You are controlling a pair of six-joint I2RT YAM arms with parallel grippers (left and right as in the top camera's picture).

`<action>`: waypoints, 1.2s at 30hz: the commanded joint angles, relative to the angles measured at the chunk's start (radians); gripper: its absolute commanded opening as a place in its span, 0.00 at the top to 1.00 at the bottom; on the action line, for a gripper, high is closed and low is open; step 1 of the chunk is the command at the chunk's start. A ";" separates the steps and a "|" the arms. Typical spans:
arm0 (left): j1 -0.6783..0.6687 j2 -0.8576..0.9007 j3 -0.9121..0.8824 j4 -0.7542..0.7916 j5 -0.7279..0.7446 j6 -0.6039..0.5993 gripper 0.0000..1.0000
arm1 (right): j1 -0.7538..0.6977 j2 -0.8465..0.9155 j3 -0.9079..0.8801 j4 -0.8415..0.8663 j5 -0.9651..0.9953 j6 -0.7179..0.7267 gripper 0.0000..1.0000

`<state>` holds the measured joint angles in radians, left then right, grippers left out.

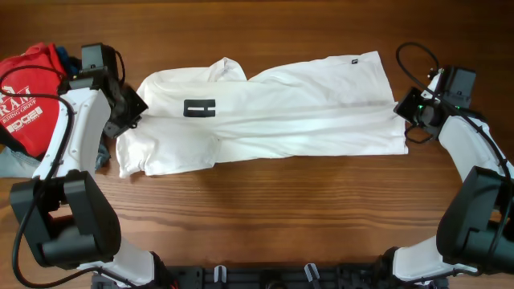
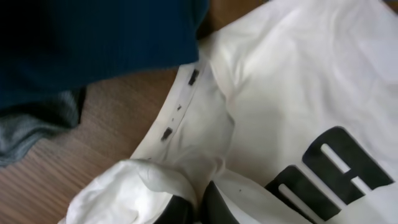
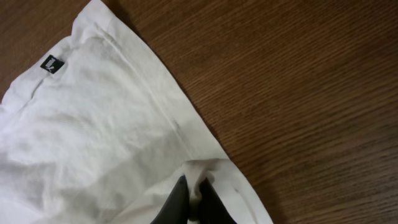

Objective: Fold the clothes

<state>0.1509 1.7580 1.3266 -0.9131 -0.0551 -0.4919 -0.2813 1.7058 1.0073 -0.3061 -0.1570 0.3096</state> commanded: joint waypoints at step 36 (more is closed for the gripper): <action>-0.509 0.077 -0.203 0.183 0.020 0.253 0.58 | 0.048 0.105 0.019 0.006 0.089 0.082 0.96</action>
<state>-0.3565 1.7836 1.1336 -0.7319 -0.0105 -0.2596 -0.2359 1.7966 1.0088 -0.2985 -0.0700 0.3813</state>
